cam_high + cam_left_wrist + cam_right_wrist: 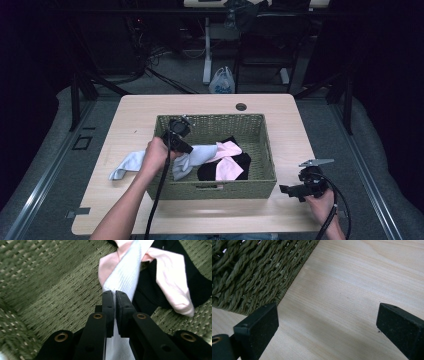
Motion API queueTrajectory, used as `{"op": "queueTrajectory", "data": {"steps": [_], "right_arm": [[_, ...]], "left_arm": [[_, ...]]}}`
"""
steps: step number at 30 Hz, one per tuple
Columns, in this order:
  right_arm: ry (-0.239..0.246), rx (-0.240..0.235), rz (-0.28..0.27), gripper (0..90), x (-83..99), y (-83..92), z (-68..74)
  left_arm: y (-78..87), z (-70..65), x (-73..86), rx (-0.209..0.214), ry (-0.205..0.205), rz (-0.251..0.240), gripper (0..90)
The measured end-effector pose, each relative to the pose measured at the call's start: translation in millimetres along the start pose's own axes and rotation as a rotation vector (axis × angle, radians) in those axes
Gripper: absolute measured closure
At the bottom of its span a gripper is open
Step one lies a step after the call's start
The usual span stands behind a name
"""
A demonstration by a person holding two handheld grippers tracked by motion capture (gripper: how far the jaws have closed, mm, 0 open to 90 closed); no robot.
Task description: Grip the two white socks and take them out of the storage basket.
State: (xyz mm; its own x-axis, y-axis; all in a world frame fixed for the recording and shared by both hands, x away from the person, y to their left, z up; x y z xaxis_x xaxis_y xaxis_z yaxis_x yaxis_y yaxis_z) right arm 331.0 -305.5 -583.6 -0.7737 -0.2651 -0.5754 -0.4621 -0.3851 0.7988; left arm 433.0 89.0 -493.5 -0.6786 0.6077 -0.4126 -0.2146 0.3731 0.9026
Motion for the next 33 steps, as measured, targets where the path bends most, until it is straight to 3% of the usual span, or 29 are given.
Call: {"op": "queueTrajectory", "data": {"steps": [17, 33], "right_arm": [[0.001, 0.000, 0.002, 3.9, 0.0, 0.4, 0.2], [0.000, 0.000, -0.001, 3.9, -0.1, 0.2, 0.0]], "left_arm": [[46.2, 0.6, -13.5, -0.014, -0.026, -0.061, 86.6], [95.3, 3.3, -33.9, -0.072, -0.041, -0.123, 86.6]]}}
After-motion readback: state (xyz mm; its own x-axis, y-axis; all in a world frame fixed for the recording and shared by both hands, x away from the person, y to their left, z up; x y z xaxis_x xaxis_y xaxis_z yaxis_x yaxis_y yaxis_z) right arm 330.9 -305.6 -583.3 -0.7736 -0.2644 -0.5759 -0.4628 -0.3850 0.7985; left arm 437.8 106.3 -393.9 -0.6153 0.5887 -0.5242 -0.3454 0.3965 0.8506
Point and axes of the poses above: each handheld gripper's, and its own axes: y roughly backward along the jaws, x roughly out of its underside, z roughly to its left, the point moved 4 cm from there along -y, roughly forward along the jaws, and after that the axes turned 1 degree about x, right-handed, at the moved point
